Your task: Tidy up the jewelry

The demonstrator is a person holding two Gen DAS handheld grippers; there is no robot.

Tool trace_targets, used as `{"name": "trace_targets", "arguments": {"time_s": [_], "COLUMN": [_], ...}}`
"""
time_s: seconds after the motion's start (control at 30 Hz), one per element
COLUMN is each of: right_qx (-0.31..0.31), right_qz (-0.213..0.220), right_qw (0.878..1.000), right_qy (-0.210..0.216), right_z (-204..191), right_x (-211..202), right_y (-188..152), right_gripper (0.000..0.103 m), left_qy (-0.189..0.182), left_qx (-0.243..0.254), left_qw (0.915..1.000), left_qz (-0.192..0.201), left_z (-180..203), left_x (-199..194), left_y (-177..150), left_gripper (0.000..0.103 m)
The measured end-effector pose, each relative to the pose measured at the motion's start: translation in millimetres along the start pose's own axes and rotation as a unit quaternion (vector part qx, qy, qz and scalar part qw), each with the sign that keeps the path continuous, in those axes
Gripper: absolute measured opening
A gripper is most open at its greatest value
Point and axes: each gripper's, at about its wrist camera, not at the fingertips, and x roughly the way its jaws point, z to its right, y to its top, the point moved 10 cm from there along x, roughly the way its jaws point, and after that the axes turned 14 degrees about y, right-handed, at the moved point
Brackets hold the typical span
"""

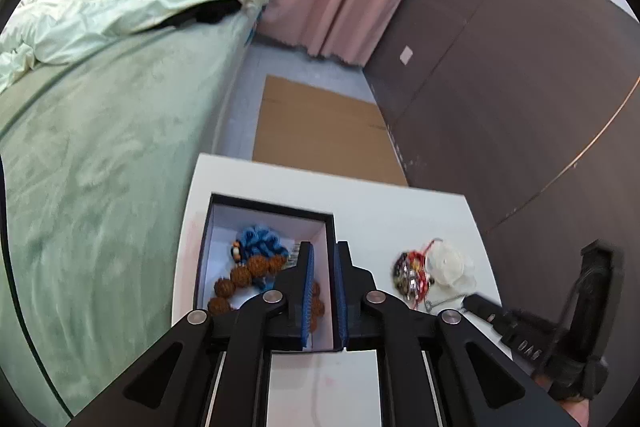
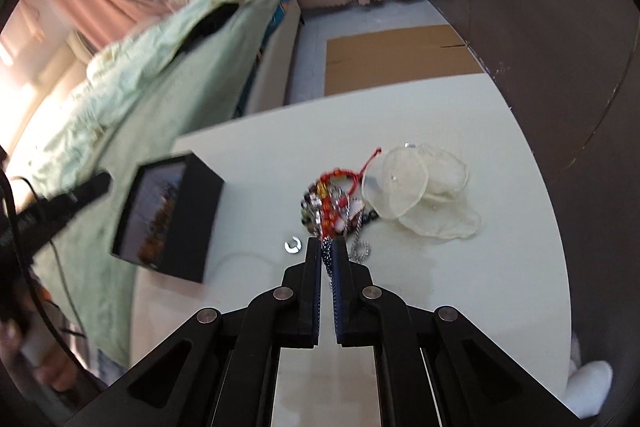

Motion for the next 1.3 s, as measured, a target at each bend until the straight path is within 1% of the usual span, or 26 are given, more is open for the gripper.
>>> {"name": "trace_targets", "arguments": {"time_s": [0.03, 0.07, 0.1, 0.13, 0.23, 0.3, 0.37, 0.43, 0.5, 0.6, 0.67, 0.73, 0.9, 1.0, 1.2, 1.3], "right_qx": [0.004, 0.008, 0.009, 0.009, 0.0, 0.001, 0.003, 0.0, 0.005, -0.014, -0.02, -0.029, -0.052, -0.066, -0.099, -0.117], "right_qz": [0.007, 0.014, 0.02, 0.027, 0.05, 0.067, 0.081, 0.096, 0.107, 0.129, 0.136, 0.146, 0.163, 0.169, 0.183, 0.19], "right_qw": [1.0, 1.0, 1.0, 1.0, 0.999, 0.998, 0.996, 0.995, 0.993, 0.991, 0.99, 0.988, 0.985, 0.983, 0.978, 0.975], "right_qy": [0.005, 0.009, 0.012, 0.012, 0.012, 0.02, 0.028, 0.027, 0.045, 0.031, 0.033, 0.031, 0.023, 0.019, 0.009, 0.004], "right_z": [-0.3, -2.1, -3.6, -5.6, -14.2, -18.1, -23.5, -30.6, -42.7, -61.4, -71.6, -84.9, -114.4, -132.9, -174.7, -195.4], "right_x": [-4.3, -4.0, -7.1, -10.8, -22.8, -36.9, -45.0, -53.4, -62.6, -80.7, -87.2, -96.9, -111.4, -117.0, -129.7, -133.9], "right_y": [2.9, 6.8, 6.9, 9.1, 20.8, 26.6, 31.7, 37.7, 43.1, 54.2, 60.0, 70.6, 88.5, 97.0, 109.3, 114.6], "right_gripper": [0.006, 0.006, 0.006, 0.006, 0.006, 0.006, 0.006, 0.006, 0.006, 0.006, 0.006, 0.006, 0.006, 0.006, 0.006, 0.006], "left_qy": [-0.002, -0.006, -0.007, -0.008, -0.011, -0.012, -0.012, -0.013, -0.015, -0.016, -0.021, -0.026, -0.028, -0.034, -0.047, -0.046], "left_qx": [0.0, -0.002, -0.006, -0.013, -0.02, -0.018, -0.019, -0.021, -0.024, -0.031, -0.036, -0.04, -0.046, -0.056, -0.093, -0.109], "left_qw": [1.0, 0.9999, 0.9999, 0.9998, 0.9997, 0.9996, 0.9995, 0.9995, 0.9993, 0.9989, 0.9987, 0.9984, 0.9972, 0.9961, 0.9931, 0.9911], "left_qz": [-0.008, -0.013, -0.014, -0.01, 0.008, 0.015, 0.021, 0.022, 0.024, 0.03, 0.03, 0.031, 0.052, 0.058, 0.054, 0.06], "left_z": [-0.6, -1.3, -2.7, -5.4, -7.3, -7.9, -10.0, -12.2, -15.4, -22.5, -26.6, -30.3, -41.8, -49.3, -67.6, -78.5], "left_x": [1.1, 1.6, 1.2, -1.1, -10.6, -16.1, -20.3, -22.1, -24.3, -30.0, -34.3, -37.8, -52.2, -57.8, -60.7, -64.9], "left_y": [-1.8, -3.4, -4.2, -4.0, -0.5, 1.2, 2.2, 3.3, 4.5, 6.7, 7.0, 7.7, 13.2, 15.2, 20.6, 23.3], "left_gripper": [0.023, 0.028, 0.04, 0.05, 0.059, 0.062, 0.062, 0.062, 0.062, 0.062, 0.064, 0.073, 0.081, 0.086, 0.087, 0.087]}}
